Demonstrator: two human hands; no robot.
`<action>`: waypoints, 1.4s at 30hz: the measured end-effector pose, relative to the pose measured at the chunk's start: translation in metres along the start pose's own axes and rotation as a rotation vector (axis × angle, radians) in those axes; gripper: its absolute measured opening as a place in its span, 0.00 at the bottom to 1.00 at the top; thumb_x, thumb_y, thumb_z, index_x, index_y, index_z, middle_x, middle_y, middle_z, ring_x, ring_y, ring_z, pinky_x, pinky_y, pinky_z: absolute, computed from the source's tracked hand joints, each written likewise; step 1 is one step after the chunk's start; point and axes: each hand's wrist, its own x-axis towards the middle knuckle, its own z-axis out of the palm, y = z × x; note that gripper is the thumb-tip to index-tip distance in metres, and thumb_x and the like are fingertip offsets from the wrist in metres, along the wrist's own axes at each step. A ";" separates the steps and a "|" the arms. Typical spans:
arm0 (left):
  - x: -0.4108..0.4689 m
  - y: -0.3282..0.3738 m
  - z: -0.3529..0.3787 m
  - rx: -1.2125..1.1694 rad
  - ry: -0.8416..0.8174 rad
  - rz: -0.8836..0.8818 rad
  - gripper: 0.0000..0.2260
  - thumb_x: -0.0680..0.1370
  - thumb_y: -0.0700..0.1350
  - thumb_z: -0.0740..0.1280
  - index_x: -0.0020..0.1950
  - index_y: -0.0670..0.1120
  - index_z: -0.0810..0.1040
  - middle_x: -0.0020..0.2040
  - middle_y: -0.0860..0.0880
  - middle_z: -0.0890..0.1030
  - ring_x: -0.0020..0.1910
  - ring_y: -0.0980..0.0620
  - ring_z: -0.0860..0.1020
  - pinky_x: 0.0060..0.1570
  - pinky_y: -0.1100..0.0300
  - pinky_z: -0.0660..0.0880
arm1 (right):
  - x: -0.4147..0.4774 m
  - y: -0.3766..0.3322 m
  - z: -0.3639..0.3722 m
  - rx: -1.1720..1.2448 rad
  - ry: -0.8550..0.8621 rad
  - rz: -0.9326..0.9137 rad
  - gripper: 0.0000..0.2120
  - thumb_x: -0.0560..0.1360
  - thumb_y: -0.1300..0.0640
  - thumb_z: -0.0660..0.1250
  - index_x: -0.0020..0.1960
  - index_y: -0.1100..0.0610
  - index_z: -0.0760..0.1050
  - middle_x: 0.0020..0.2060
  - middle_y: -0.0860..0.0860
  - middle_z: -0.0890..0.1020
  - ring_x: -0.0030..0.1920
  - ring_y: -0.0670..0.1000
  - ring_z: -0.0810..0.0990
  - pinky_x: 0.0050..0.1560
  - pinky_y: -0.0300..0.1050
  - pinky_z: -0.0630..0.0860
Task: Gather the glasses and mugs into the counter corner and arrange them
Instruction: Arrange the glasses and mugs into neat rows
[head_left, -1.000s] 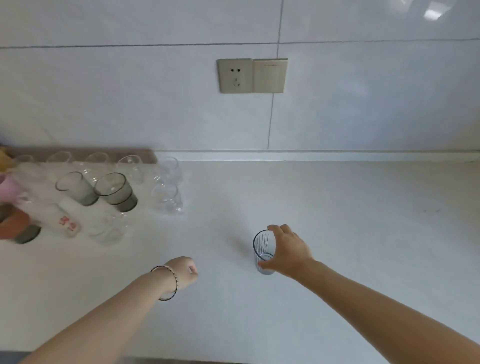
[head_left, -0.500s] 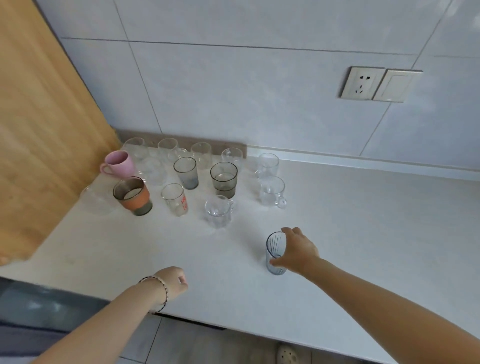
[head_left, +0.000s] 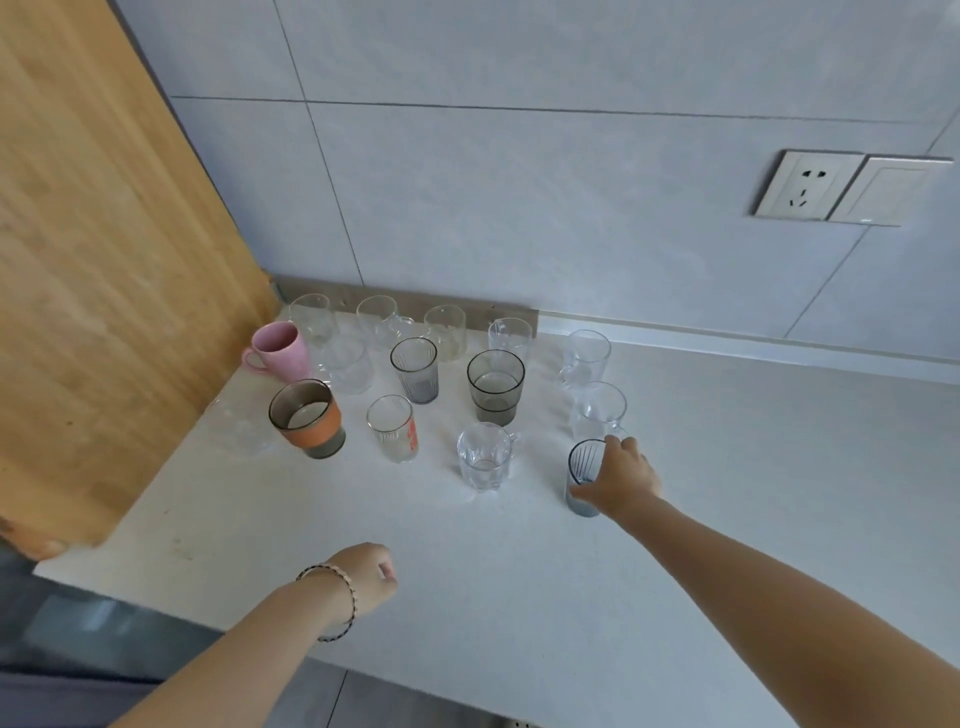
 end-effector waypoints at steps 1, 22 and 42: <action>0.003 0.003 -0.005 0.001 -0.005 -0.001 0.02 0.79 0.44 0.57 0.49 0.49 0.69 0.63 0.48 0.75 0.51 0.54 0.70 0.54 0.63 0.68 | 0.000 0.001 0.001 -0.012 -0.012 -0.005 0.37 0.68 0.45 0.72 0.69 0.58 0.61 0.65 0.55 0.68 0.66 0.56 0.70 0.61 0.49 0.71; 0.086 -0.053 -0.226 0.022 0.362 -0.042 0.11 0.77 0.42 0.57 0.52 0.46 0.79 0.58 0.49 0.77 0.62 0.44 0.72 0.63 0.58 0.69 | 0.075 -0.188 -0.041 -0.012 -0.112 -0.479 0.17 0.76 0.52 0.64 0.63 0.55 0.74 0.61 0.53 0.77 0.62 0.52 0.75 0.62 0.44 0.71; 0.327 -0.174 -0.328 0.139 0.167 0.171 0.39 0.70 0.42 0.68 0.76 0.54 0.53 0.78 0.49 0.49 0.75 0.46 0.62 0.73 0.50 0.63 | 0.204 -0.375 0.041 0.015 -0.013 -0.282 0.36 0.73 0.56 0.67 0.76 0.50 0.54 0.74 0.50 0.58 0.72 0.54 0.63 0.68 0.50 0.69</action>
